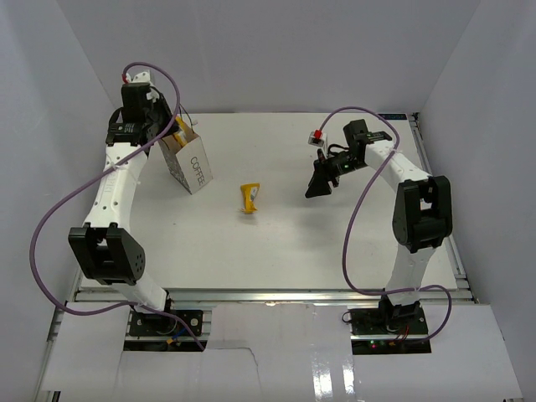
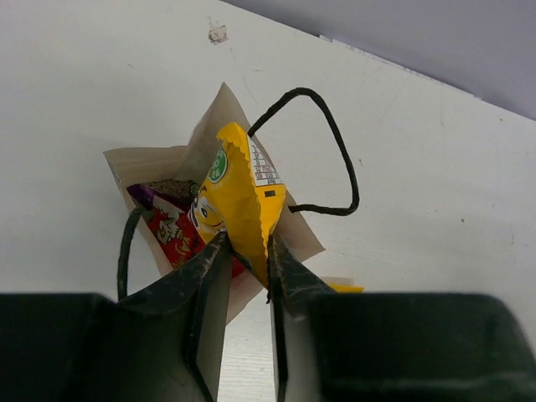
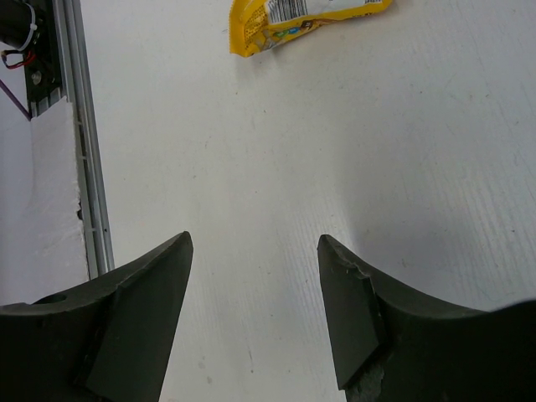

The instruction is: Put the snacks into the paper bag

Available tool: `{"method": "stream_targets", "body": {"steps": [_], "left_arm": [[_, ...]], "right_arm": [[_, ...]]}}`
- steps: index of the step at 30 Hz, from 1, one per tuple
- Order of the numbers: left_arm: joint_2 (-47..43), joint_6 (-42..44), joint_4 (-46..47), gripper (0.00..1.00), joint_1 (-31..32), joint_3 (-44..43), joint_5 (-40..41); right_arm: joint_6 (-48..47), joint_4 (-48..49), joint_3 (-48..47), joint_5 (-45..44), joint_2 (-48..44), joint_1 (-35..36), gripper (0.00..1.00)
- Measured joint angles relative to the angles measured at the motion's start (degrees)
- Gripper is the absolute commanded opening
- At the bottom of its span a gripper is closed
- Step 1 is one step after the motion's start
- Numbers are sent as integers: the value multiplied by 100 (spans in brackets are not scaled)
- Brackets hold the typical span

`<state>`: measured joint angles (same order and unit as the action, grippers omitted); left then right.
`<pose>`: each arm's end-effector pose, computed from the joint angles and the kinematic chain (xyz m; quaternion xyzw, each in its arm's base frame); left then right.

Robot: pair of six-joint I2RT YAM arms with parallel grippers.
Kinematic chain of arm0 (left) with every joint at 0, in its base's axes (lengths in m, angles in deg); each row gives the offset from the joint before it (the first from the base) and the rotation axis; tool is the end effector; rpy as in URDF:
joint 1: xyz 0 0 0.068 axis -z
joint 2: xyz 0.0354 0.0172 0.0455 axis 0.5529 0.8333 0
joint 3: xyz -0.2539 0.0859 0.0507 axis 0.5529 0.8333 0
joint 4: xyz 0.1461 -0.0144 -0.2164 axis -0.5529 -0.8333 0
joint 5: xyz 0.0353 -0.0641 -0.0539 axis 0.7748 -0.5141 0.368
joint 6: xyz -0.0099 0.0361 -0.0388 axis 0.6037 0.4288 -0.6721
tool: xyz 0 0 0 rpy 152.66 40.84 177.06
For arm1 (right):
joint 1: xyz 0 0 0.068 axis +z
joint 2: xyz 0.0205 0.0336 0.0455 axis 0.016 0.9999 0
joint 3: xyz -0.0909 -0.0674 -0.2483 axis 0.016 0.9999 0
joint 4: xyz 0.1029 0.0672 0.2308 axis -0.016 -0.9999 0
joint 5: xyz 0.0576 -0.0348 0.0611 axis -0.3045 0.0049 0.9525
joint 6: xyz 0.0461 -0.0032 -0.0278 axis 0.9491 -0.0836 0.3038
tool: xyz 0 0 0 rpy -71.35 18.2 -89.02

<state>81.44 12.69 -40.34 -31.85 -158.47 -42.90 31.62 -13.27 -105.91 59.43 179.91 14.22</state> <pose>0.3646 -0.0104 0.3974 -0.1387 0.8623 -0.0836 0.4797 0.3749 0.1188 0.2395 -0.4678 0.7392 0.4085 0.2605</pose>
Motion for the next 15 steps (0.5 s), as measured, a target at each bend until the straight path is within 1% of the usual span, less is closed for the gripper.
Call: {"method": "stream_targets", "body": {"steps": [2,5,8,10,11,12,14,15], "left_arm": [[7,20,2,63,0,0,-7],[-17,-24,96,75,0,-7,-85],[-50,-48,136,78,0,-42,-238],[-109,-57,177,80,0,-70,-409],[-160,-66,199,81,0,-70,-494],[-232,-74,223,82,0,-70,-608],[-461,-109,380,85,-4,4,-870],[-638,-131,483,86,-7,85,-990]], "right_arm": [[4,-7,0,-7,9,63,66],[70,-15,-2,-57,55,343,65],[468,92,-15,-247,142,804,67],[920,271,-94,-345,264,1082,74],[1180,398,-153,-398,339,1217,76],[1513,560,-227,-461,426,1360,83],[2229,970,-337,-844,579,1611,89],[2651,1150,-402,-1132,649,1755,91]]}}
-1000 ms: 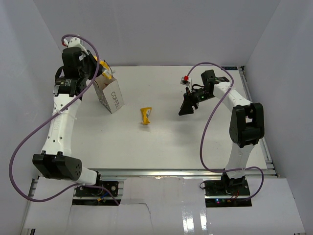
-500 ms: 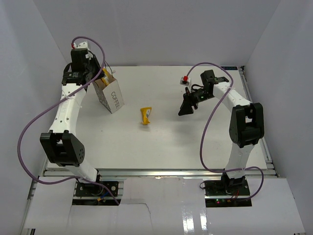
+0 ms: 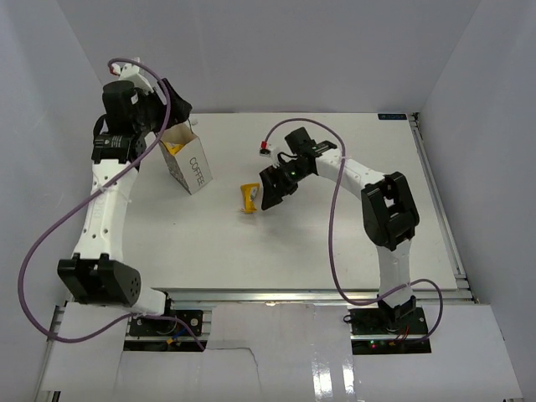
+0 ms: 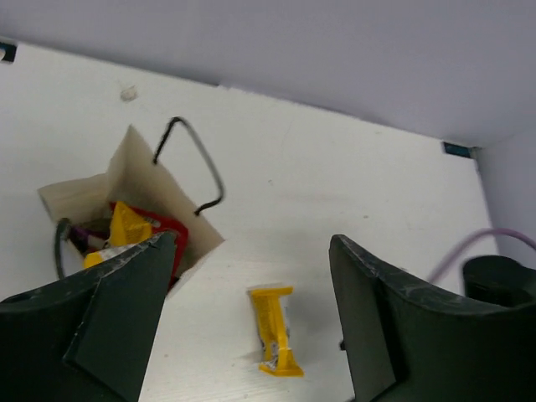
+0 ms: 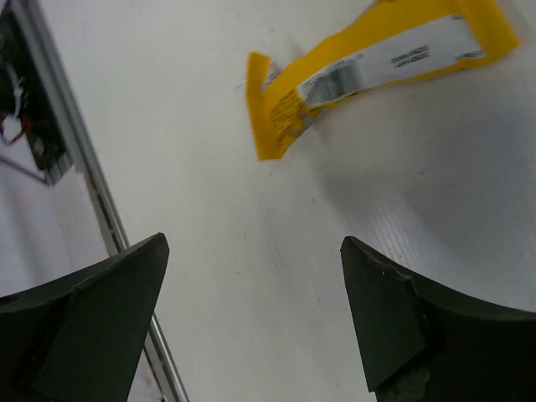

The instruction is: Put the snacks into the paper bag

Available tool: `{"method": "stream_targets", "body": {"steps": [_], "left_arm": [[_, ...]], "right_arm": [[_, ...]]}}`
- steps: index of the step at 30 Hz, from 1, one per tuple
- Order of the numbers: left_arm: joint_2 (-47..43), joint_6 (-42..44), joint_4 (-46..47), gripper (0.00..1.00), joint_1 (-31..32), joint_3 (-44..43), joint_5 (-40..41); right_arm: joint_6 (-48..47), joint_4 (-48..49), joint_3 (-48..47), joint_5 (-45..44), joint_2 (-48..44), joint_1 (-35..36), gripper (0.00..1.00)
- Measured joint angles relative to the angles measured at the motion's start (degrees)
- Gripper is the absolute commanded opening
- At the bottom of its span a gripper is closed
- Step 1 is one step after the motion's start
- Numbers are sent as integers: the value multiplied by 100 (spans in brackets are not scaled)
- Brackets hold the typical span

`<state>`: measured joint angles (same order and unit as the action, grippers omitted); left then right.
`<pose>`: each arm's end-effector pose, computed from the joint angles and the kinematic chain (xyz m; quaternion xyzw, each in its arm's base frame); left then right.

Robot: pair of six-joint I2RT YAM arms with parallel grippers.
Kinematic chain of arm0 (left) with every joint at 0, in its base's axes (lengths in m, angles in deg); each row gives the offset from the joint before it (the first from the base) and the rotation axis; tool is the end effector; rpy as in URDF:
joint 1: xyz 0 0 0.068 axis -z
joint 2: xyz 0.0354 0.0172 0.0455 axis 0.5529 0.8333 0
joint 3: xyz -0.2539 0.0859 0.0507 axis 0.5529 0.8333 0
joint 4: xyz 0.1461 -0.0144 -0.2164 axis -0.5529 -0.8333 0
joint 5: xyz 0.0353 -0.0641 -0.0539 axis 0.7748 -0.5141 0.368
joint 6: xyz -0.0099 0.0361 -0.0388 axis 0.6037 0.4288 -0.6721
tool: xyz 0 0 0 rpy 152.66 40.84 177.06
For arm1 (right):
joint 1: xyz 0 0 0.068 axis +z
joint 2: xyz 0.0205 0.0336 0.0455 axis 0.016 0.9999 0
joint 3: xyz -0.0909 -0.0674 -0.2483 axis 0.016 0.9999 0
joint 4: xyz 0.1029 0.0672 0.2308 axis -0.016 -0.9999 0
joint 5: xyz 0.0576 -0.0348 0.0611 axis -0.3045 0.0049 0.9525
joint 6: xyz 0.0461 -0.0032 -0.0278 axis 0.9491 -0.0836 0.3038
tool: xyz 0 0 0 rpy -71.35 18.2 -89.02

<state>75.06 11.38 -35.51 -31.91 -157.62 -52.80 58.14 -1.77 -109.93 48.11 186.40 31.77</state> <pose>0.3349 -0.0153 0.4377 -0.0932 0.8192 -0.1738 0.5385 0.3599 0.2439 0.2186 -0.4302 0.7919 0.3944 0.1799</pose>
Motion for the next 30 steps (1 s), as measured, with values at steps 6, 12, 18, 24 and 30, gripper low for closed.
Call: {"method": "stream_targets", "body": {"steps": [6,12,18,24,30], "left_arm": [[-1836,-321,756,91,0,1368,-581],[-3517,-616,883,95,0,2778,-660],[-4470,-859,599,98,0,3427,-501],[-4787,-990,501,98,0,3460,-356],[-4791,-1010,433,98,0,3550,-332]], "right_arm": [[2002,457,-920,-2028,699,739,92],[3029,549,-1322,-3213,1231,1143,84],[3285,693,-1650,-3604,1589,1123,42],[3126,772,-1626,-3709,1596,1106,18],[2164,940,-1451,-3198,1462,1102,16]]}}
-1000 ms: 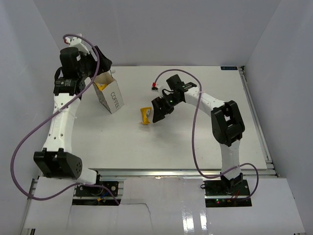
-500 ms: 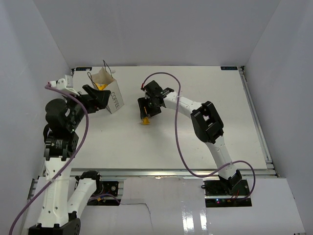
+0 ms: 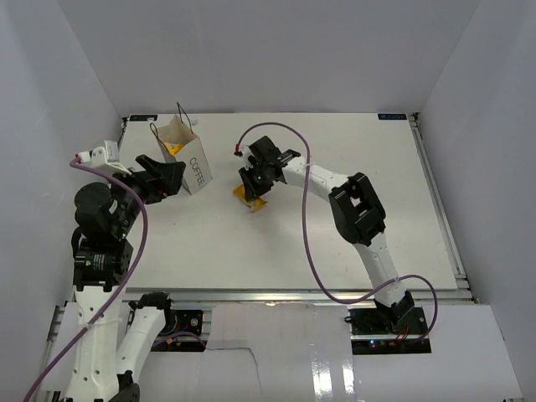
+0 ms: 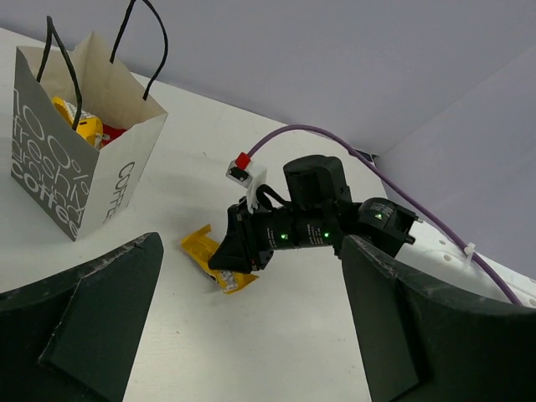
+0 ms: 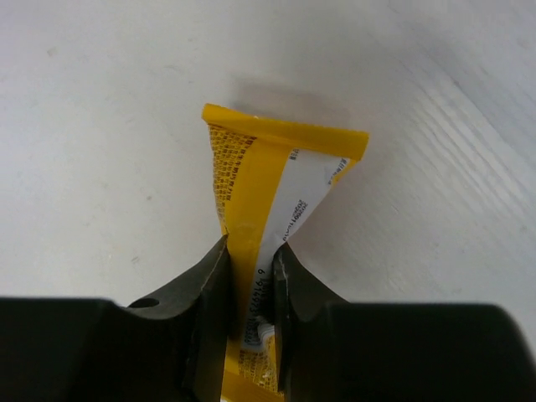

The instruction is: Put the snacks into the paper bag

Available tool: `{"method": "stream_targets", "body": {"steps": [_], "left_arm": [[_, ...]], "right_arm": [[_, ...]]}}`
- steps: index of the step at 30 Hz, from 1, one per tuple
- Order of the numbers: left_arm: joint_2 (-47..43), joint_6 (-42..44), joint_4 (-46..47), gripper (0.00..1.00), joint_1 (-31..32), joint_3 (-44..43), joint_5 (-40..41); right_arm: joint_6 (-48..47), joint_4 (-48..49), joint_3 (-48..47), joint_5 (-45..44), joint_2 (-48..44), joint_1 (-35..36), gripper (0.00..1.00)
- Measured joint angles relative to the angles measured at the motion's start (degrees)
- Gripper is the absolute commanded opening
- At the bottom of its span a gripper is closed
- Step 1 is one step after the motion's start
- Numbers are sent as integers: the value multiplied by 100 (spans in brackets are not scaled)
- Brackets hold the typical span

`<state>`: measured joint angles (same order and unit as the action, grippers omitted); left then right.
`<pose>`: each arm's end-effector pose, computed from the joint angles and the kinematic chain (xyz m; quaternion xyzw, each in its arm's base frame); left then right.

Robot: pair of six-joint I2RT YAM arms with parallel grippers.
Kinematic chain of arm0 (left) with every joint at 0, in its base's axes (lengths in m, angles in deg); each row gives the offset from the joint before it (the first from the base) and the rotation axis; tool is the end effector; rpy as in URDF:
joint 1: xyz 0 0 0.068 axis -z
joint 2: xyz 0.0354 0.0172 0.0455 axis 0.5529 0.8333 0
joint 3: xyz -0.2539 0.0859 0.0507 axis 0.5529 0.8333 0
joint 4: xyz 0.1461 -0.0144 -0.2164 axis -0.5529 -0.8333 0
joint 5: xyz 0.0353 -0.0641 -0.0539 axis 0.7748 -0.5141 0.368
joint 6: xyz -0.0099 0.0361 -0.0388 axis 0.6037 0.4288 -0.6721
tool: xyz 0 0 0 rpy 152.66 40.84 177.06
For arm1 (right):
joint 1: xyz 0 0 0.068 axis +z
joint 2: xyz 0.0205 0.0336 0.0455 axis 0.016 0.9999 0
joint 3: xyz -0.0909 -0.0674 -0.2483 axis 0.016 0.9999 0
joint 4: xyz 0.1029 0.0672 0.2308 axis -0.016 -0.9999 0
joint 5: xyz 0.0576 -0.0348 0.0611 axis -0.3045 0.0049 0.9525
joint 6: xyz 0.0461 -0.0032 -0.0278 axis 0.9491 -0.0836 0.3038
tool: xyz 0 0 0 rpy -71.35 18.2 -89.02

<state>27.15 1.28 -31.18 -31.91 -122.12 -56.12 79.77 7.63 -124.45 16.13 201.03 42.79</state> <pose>0.1251 -0.0112 0.4160 -0.1139 0.7255 -0.2654 0.6247 0.3741 0.3454 0.1827 -0.3097 0.8861 0.2293 0.2577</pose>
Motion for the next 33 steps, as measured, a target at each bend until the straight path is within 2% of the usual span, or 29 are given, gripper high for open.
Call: {"method": "stream_targets", "body": {"steps": [3,8,14,22,27,33], "left_arm": [[-11,44,2,98,0,0,52],[-162,116,28,98,0,0,144],[-450,201,125,98,0,0,153],[-730,308,109,98,0,-68,192],[-876,356,-13,98,0,-210,264],[-1062,380,-190,98,0,-352,304]], "right_arm": [[-942,-203,-173,748,-70,-7,16],[-2518,-428,-1137,1978,-219,39,20],[-3091,470,-1814,2354,-789,262,13],[-2859,2632,-2131,1401,-638,837,19],[-2754,4054,-2382,459,46,1161,19],[-2793,5007,-2557,-376,813,1259,21]]}}
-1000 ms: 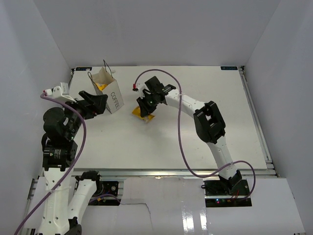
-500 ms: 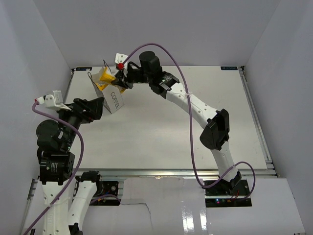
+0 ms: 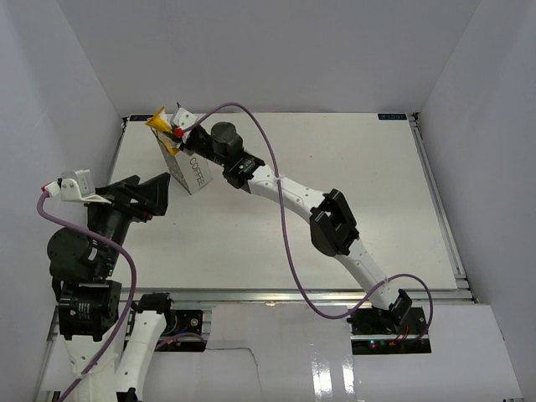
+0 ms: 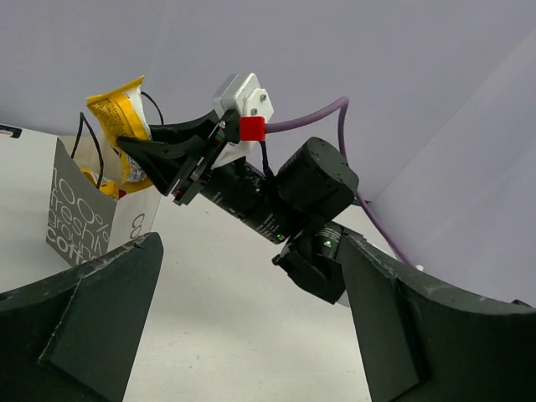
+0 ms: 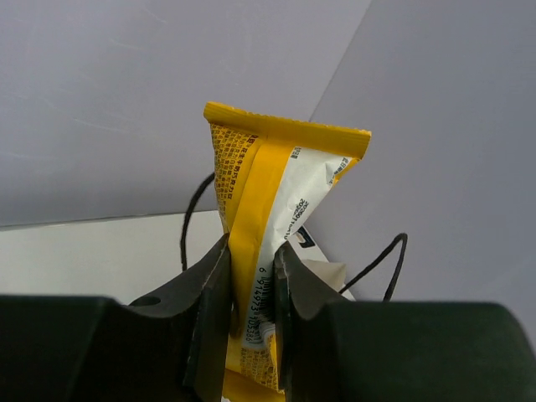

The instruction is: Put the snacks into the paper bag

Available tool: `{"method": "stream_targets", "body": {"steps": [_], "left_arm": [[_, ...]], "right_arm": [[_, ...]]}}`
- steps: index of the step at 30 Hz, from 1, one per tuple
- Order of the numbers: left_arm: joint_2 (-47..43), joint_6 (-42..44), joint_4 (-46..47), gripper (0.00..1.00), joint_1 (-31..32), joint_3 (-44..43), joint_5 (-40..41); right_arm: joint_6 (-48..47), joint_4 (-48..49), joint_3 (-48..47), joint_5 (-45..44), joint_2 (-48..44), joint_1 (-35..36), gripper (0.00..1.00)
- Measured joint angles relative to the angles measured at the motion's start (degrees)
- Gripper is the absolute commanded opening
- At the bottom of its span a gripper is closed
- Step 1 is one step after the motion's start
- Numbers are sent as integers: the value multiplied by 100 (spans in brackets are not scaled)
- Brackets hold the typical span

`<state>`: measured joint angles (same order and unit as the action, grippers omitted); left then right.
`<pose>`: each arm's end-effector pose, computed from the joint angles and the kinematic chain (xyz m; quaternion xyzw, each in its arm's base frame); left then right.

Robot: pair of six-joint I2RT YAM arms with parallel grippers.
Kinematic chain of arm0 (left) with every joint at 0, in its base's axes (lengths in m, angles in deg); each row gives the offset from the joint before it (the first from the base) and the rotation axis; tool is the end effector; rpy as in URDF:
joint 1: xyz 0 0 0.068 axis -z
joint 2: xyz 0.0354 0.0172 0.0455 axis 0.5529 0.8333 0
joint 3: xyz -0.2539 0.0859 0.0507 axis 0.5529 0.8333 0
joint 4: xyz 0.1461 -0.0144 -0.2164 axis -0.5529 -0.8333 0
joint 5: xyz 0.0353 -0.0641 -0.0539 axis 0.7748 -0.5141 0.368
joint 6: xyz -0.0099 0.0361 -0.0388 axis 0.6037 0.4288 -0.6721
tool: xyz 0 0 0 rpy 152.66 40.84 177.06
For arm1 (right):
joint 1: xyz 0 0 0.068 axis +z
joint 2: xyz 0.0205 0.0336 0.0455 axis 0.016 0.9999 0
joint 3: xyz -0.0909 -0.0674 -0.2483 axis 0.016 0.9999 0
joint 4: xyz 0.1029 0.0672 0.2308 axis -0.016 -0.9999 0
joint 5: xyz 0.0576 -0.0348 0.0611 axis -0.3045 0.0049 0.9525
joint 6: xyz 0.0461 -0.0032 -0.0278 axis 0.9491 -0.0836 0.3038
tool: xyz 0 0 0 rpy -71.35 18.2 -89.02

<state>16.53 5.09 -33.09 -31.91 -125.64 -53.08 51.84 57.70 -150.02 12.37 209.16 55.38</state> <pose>0.0560 -0.0074 0.4436 -0.0849 0.6538 -0.2385 0.7131 0.3297 0.4706 0.3481 -0.4099 0.4396 0.2768 0.7497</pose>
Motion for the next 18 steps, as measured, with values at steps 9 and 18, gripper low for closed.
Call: {"method": "stream_targets", "body": {"steps": [9,18], "left_arm": [[-33,35,-262,98,0,-81,-17],[-33,31,-483,98,0,-101,-72]], "right_arm": [[-162,708,-26,-597,197,-17,25],[-334,1174,-44,-640,306,7,41]]}}
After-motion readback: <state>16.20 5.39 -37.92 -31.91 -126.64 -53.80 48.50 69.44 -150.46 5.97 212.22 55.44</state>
